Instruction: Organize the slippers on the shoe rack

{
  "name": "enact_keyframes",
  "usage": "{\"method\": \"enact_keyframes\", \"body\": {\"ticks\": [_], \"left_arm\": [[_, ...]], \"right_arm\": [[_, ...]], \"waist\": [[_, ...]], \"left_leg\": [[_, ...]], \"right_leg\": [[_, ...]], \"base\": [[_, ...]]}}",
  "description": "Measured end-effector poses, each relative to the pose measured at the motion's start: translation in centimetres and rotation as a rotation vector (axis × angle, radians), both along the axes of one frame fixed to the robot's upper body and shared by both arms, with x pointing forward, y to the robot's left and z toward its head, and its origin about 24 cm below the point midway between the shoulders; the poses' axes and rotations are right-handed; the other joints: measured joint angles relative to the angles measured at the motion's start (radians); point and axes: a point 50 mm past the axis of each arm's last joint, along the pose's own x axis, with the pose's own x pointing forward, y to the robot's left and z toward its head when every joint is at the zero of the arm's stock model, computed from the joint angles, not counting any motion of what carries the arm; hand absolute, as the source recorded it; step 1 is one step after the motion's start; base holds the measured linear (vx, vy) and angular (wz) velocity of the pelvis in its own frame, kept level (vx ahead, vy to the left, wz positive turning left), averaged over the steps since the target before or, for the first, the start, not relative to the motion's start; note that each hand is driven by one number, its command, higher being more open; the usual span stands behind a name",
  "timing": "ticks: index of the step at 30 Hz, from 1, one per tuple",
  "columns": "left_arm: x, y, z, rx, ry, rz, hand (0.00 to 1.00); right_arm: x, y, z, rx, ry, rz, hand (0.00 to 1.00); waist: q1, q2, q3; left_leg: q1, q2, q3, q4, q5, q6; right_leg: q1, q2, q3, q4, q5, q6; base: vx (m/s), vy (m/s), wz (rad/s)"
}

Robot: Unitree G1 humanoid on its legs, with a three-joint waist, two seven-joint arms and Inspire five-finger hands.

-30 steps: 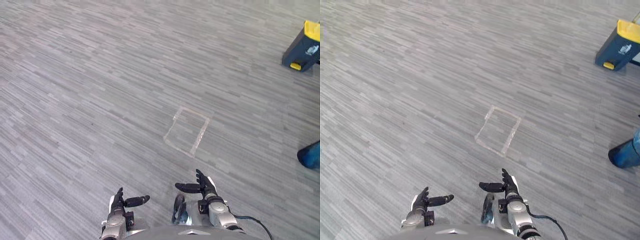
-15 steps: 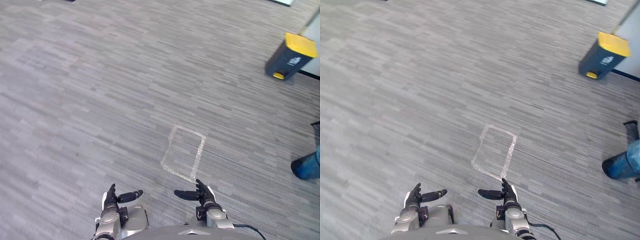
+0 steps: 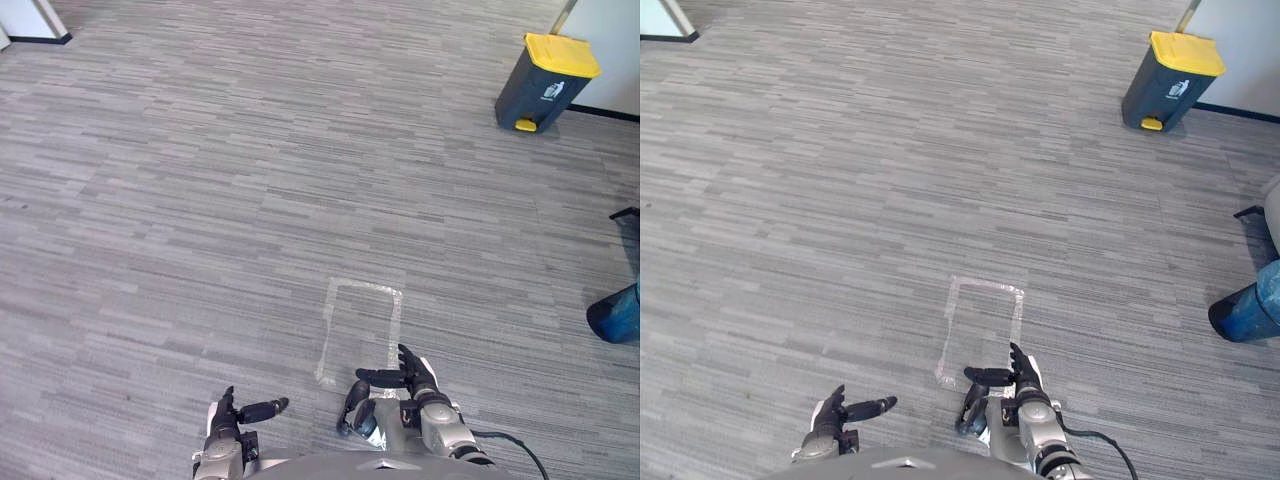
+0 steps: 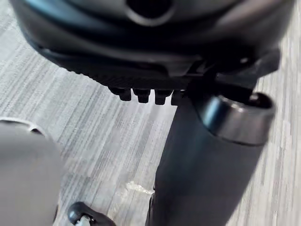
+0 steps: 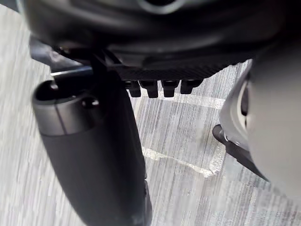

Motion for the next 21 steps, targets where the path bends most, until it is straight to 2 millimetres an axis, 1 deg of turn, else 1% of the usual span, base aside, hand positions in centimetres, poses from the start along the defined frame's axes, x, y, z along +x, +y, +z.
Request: {"method": "enact_keyframes", "body": {"ticks": [1,2,3,4,5,6,7,8,9,10,11,12,13,14,15,16,17,19,21], "left_arm": [[0.1,0.0,0.0,-0.001,-0.005,-0.001,1.0],[0.5,0.4,0.3,0.016,-0.028,-0.015,1.0],[0.5,0.5,0.4,0.019,-0.03,-0.015,1.0],[0.8,0.6,0.5,0.02,-0.045,-0.012,1.0],[0.9,0.5,0.6,0.022,-0.053,-0.008,1.0],[1.2,0.5,0.7,0.023,-0.064,-0.007,1.0],[1.3,0.6,0.8,0.025,-0.072,-0.005,1.0],[1.5,0.6,0.9,0.027,-0.083,-0.003,1.0],[1.5,0.5,0.9,0.022,-0.086,0.005,1.0],[1.4,0.3,0.8,0.014,-0.081,0.012,1.0],[1.3,0.4,0.8,0.014,-0.073,0.019,1.0],[1.2,0.6,0.7,0.02,-0.067,0.014,1.0],[1.2,0.7,0.8,0.022,-0.066,0.014,1.0],[1.1,0.8,0.7,0.022,-0.056,0.015,1.0],[1.1,0.8,0.6,0.021,-0.054,0.016,1.0],[0.7,0.9,0.5,0.018,-0.033,0.024,1.0],[0.4,1.0,0.4,0.024,-0.02,0.028,1.0],[0.0,1.4,0.2,0.036,-0.004,0.029,1.0],[-0.2,1.6,0.2,0.038,0.005,0.034,1.0]], "right_arm": [[0.0,0.1,0.0,0.002,-0.001,-0.001,1.0],[-0.1,0.4,-0.1,0.017,0.006,-0.014,1.0],[-0.2,0.5,-0.1,0.021,0.01,-0.016,1.0],[-0.1,0.7,-0.2,0.027,0.013,-0.022,1.0],[-0.1,0.7,-0.2,0.028,0.014,-0.03,1.0],[-0.4,0.6,-0.3,0.03,0.022,-0.048,1.0],[-0.6,0.5,-0.4,0.031,0.031,-0.057,1.0],[-0.6,0.4,-0.4,0.028,0.035,-0.071,1.0],[-0.6,0.2,-0.5,0.019,0.038,-0.077,1.0],[-0.7,0.0,-0.5,0.013,0.042,-0.077,1.0],[-0.9,0.1,-0.6,0.013,0.049,-0.074,1.0],[-0.9,0.3,-0.6,0.019,0.049,-0.074,1.0],[-1.2,0.5,-0.7,0.028,0.058,-0.074,1.0],[-1.1,0.8,-0.7,0.035,0.053,-0.074,1.0],[-1.0,0.8,-0.7,0.036,0.052,-0.073,1.0],[-0.8,1.1,-0.6,0.043,0.053,-0.067,1.0],[-0.7,1.3,-0.6,0.047,0.052,-0.061,1.0],[-0.5,1.6,-0.6,0.054,0.051,-0.04,1.0],[-0.3,1.7,-0.5,0.051,0.047,-0.03,1.0]], "waist": [[0.001,-0.003,-0.001],[0.004,-0.018,-0.006],[0.004,-0.024,-0.005],[0.007,-0.031,0.0],[0.014,-0.032,0.004],[0.021,-0.036,0.009],[0.026,-0.039,0.011],[0.032,-0.044,0.02],[0.033,-0.041,0.021],[0.033,-0.034,0.016],[0.037,-0.045,0.017],[0.034,-0.049,0.013],[0.036,-0.065,0.004],[0.038,-0.065,0.004],[0.038,-0.066,0.005],[0.037,-0.059,0.009],[0.037,-0.052,0.012],[0.033,-0.045,0.011],[0.031,-0.045,0.011]], "left_leg": [[-0.019,0.01,0.004,0.031,-0.012,0.001],[-0.102,0.009,0.012,0.035,-0.071,0.024],[-0.117,-0.001,0.015,-0.008,-0.083,0.025],[-0.145,-0.025,0.004,-0.121,-0.108,0.033],[-0.162,-0.042,-0.013,-0.199,-0.12,0.034],[-0.191,-0.103,-0.11,-0.376,-0.12,0.032],[-0.199,-0.131,-0.167,-0.437,-0.117,0.032],[-0.207,-0.178,-0.277,-0.535,-0.094,0.026],[-0.198,-0.201,-0.325,-0.573,-0.016,0.011],[-0.178,-0.202,-0.325,-0.582,0.05,0.019],[-0.162,-0.214,-0.297,-0.57,0.051,0.05],[-0.153,-0.218,-0.267,-0.562,0.027,0.059],[-0.139,-0.222,-0.222,-0.541,-0.01,0.078],[-0.1,-0.223,-0.162,-0.548,-0.03,0.096],[-0.089,-0.223,-0.149,-0.553,-0.032,0.099],[-0.018,-0.223,-0.084,-0.598,-0.033,0.114],[0.04,-0.222,-0.042,-0.636,-0.033,0.12],[0.114,-0.209,0.019,-0.695,-0.033,0.12],[0.131,-0.195,0.059,-0.726,-0.033,0.12]], "right_leg": [[0.012,0.003,0.006,-0.004,-0.005,0.001],[0.064,0.009,0.044,-0.04,-0.01,0.008],[0.074,0.007,0.058,-0.052,-0.008,0.012],[0.098,0.007,0.102,-0.072,-0.005,0.017],[0.107,0.006,0.128,-0.08,-0.003,0.022],[0.124,-0.005,0.182,-0.088,-0.005,0.04],[0.127,-0.013,0.207,-0.087,-0.009,0.049],[0.131,-0.029,0.255,-0.074,-0.022,0.072],[0.133,-0.035,0.296,-0.056,-0.039,0.099],[0.134,-0.035,0.323,-0.046,-0.049,0.116],[0.138,-0.047,0.354,-0.031,-0.062,0.135],[0.135,-0.065,0.375,-0.021,-0.068,0.144],[0.122,-0.085,0.397,0.017,-0.08,0.163],[0.081,-0.111,0.393,0.112,-0.088,0.176],[0.073,-0.117,0.386,0.137,-0.088,0.177],[0.029,-0.162,0.307,0.261,-0.084,0.183],[0.014,-0.204,0.211,0.341,-0.1,0.167],[-0.005,-0.244,0.059,0.392,-0.128,0.12],[-0.04,-0.245,-0.011,0.358,-0.129,0.119]], "base": [[0.36,-0.014,-0.58],[0.34,0.026,-0.55],[0.32,0.073,-0.9],[0.37,0.137,-0.81],[0.3,0.148,-1.16],[0.3,0.189,-0.99],[0.29,0.219,-1.17],[0.35,0.304,-1.07],[0.3,0.277,-1.11],[0.25,0.242,-0.94],[0.25,0.237,-0.75],[0.24,0.236,-0.9],[0.32,0.351,-1.12],[0.24,0.287,-1.04],[0.26,0.31,-1.18],[0.19,0.215,-1.09],[0.19,0.205,-1.22],[0.19,0.136,-0.88],[0.16,0.01,-0.67]]}}
